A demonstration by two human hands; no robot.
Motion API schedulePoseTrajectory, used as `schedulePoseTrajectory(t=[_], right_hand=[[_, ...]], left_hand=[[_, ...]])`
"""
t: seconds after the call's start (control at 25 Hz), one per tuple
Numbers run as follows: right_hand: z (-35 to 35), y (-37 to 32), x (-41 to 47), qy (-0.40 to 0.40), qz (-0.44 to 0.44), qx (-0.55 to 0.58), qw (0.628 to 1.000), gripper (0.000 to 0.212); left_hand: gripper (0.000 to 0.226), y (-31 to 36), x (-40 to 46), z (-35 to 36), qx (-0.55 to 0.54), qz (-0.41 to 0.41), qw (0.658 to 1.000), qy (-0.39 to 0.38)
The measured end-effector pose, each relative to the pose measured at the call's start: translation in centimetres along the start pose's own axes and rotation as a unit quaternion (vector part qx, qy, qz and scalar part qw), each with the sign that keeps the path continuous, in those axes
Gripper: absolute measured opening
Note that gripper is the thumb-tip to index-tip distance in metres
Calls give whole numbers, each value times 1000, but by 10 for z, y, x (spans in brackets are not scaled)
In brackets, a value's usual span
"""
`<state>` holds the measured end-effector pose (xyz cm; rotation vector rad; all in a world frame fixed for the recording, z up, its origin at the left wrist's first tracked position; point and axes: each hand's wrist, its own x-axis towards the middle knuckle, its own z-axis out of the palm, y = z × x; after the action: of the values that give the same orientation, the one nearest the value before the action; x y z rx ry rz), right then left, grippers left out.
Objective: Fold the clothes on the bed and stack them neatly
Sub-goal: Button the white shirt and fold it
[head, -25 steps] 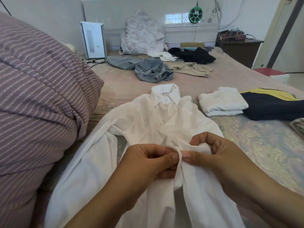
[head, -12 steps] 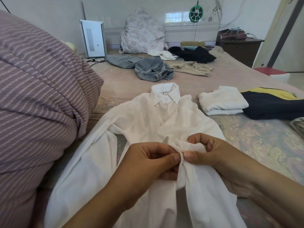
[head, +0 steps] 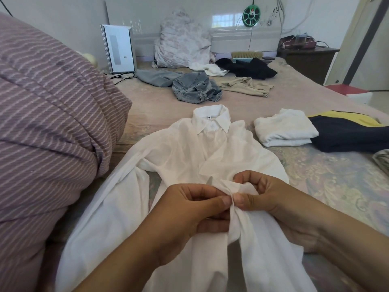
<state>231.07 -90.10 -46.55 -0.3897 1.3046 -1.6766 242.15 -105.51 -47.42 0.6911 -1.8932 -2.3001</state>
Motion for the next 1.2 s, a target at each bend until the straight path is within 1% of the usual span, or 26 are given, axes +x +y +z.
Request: schedulePoseTrajectory(t=[0.16,0.24,0.32,0.4,0.44,0.48,0.56,0.64,0.76,0.92,1.08,1.12,1.2], right_hand=[[0,-3,2,-15,-3,-22,1000,23],[2,-2,2,0,-17,-39,999,20],[4,0,0,45,-53,-104,992,13],[10,3,-2,97,-99,-209,968,8],[13,4,-3,120,-115,-247,955,9],[15,6,-4,141,-125,-262,947,9],[17,7,-3,170,-129,-256,943,9],[16,8,-2,180,-120,-237,947,8],[14,7,-2,195,-110,-215,951,9],[15,8,1,207,-114,-187,954,11],[16,11,3,223,-128,-180,949,12],[16,12,3,227,-129,-176,949,11],[16,14,3,234,-130,-162,950,10]], left_hand=[[14,1,3,-3,-24,-43,999,-16],[13,2,4,-2,-16,-41,999,-8],[11,2,4,1,34,1,999,29],[6,1,3,4,106,69,989,79],[5,-1,2,6,136,100,981,97],[4,-2,1,7,161,127,973,108],[7,-6,0,10,212,177,953,125],[12,-8,-1,12,253,210,933,144],[12,-9,-3,13,263,244,919,161],[13,-12,-6,14,298,304,889,167],[15,-14,-5,13,291,335,880,170],[15,-15,-4,12,301,348,872,166],[12,-15,-3,10,350,380,842,157]])
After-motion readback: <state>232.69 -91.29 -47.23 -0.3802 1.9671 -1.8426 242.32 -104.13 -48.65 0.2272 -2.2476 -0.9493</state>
